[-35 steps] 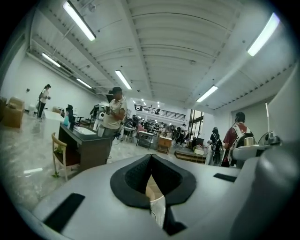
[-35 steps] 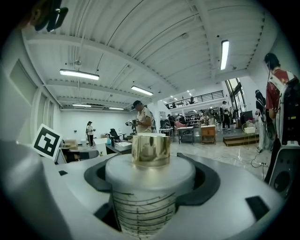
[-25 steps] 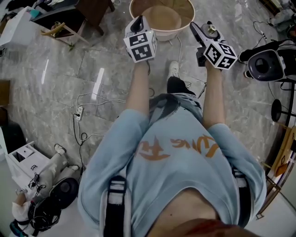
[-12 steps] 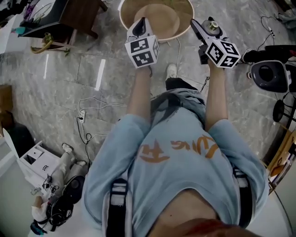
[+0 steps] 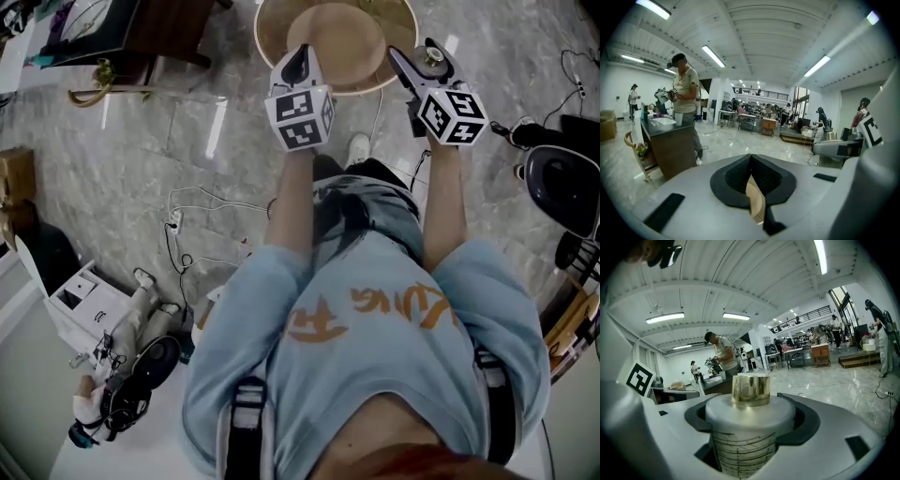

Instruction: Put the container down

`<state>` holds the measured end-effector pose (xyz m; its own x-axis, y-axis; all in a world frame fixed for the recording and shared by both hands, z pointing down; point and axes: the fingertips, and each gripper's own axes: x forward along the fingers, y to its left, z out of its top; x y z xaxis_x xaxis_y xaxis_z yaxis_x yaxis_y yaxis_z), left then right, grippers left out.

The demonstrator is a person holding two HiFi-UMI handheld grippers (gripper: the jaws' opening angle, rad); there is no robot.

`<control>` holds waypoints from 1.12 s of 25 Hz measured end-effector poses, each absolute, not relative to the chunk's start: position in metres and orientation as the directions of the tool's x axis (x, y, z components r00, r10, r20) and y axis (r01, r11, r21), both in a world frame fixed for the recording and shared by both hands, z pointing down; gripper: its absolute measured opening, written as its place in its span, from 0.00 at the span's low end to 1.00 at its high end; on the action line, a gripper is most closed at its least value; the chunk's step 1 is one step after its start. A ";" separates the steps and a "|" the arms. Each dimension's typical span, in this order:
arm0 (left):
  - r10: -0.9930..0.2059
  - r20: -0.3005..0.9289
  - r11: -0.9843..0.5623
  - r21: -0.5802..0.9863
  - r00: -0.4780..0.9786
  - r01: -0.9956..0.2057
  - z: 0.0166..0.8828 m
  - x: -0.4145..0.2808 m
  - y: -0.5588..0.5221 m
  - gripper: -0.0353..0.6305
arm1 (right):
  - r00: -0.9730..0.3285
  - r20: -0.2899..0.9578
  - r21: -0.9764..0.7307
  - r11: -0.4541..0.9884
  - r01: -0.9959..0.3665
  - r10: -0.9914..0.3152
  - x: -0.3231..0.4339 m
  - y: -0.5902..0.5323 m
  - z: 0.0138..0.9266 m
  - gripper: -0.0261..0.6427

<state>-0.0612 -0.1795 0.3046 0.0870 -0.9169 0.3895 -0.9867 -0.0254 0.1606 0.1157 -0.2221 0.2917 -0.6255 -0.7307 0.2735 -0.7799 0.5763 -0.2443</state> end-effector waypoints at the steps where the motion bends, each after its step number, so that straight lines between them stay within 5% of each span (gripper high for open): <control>1: -0.909 0.407 -0.017 0.167 0.084 -0.986 0.317 -0.065 -0.183 0.09 | -0.630 0.293 -0.244 0.581 -0.777 -0.719 0.109 -0.225 0.306 0.57; 17: -0.765 0.601 -0.087 0.258 0.230 -0.962 0.525 -0.063 -0.202 0.09 | -0.637 0.549 -0.305 0.580 -0.755 -0.540 0.070 -0.211 0.514 0.57; 28: -0.689 0.666 -0.116 0.287 0.285 -0.951 0.628 -0.050 -0.188 0.09 | -0.617 0.616 -0.327 0.554 -0.766 -0.489 0.063 -0.193 0.629 0.57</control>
<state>-0.0505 -0.1876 0.6276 0.2853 -0.6890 0.6663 -0.9508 -0.1158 0.2873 0.0630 -0.1928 0.6290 -0.6171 -0.4893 0.6163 -0.7658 0.5536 -0.3272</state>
